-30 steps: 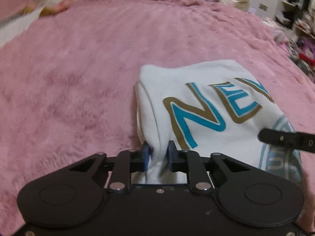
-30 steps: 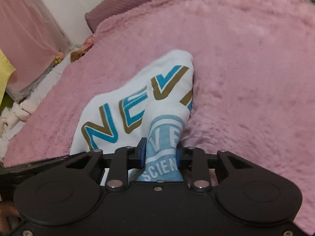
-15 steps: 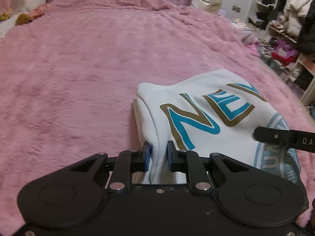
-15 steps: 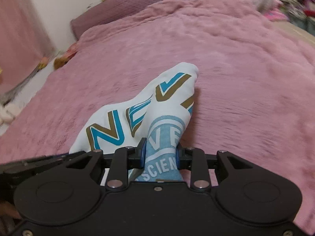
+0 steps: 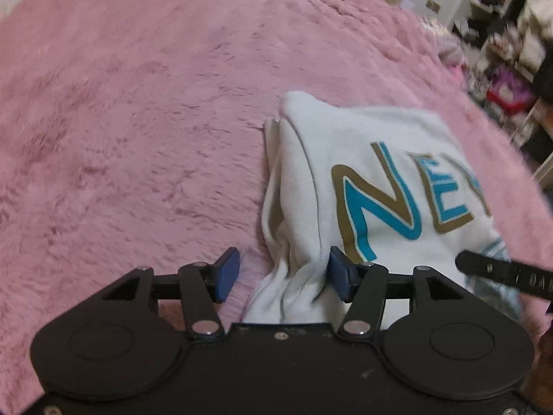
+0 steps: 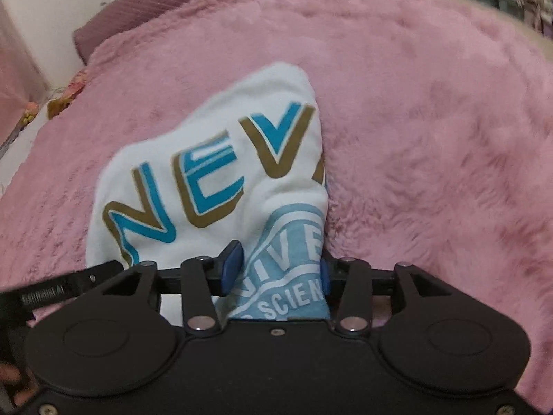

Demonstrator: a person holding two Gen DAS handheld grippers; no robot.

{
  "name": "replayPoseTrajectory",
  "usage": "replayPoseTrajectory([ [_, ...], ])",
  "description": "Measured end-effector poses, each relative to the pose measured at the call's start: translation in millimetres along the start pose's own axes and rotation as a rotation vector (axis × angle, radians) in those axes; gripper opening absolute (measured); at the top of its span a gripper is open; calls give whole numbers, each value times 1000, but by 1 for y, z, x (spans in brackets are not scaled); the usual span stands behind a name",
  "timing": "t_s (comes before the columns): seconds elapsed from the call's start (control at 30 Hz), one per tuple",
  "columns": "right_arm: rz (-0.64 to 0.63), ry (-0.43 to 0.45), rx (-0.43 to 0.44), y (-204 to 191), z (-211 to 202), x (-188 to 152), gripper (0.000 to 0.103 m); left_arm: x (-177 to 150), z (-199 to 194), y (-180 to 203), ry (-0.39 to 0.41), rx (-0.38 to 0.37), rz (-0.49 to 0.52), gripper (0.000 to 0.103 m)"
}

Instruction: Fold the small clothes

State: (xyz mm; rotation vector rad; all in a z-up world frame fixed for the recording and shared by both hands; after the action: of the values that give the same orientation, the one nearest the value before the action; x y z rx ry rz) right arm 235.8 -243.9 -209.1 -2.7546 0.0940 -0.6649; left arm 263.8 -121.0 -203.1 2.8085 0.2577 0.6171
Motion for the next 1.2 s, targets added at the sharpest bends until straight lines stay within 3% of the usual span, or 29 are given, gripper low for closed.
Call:
replayPoseTrajectory([
  [0.13,-41,108,-72,-2,-51,-12,41,-8,-40,-3,31,10,-3,56],
  [0.23,-78,132,-3,-5,-76,-31,27,-21,-66,1,63,-7,11,59],
  [0.3,-111,92,20,-14,-78,-45,24,-33,-71,9,62,-22,30,63],
  [0.37,-134,11,-12,-19,-62,-55,24,-45,-59,16,19,-27,56,64],
  [0.47,-152,-102,-121,-17,-29,-77,23,-69,-17,11,-164,-4,17,67],
  [0.6,-169,-101,-124,-19,-35,-85,24,-89,-21,29,-91,109,155,67],
  [0.7,-152,-71,-103,-20,-50,-77,26,-78,-42,44,-47,161,184,66],
  [0.8,-139,3,-69,-20,-64,-61,26,-59,-64,49,77,141,184,66],
  [0.9,-164,37,-112,-21,-55,-33,32,-25,-59,61,140,137,203,67],
  [1.0,-152,36,-127,-18,-34,4,32,1,-31,64,148,181,176,67],
  [1.07,-153,42,-136,-14,-17,24,32,19,1,63,82,239,169,72],
  [1.13,-157,-8,-146,-9,2,33,34,26,25,54,20,216,156,77],
  [1.2,-132,-49,-143,-3,16,33,35,27,35,42,10,181,104,88],
])
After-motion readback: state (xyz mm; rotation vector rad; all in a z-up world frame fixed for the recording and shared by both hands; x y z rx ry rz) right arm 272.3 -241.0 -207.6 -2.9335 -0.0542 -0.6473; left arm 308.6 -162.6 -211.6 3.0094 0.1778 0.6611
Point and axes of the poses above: each gripper's, at about its wrist camera, not at the fingertips, and z roughly the way its jaws point, y to its right, x to its top, the point moved 2 cm from there along z, roughly the way its jaws point, and after that the axes turned 14 degrees about -y, right-handed, at the moved point
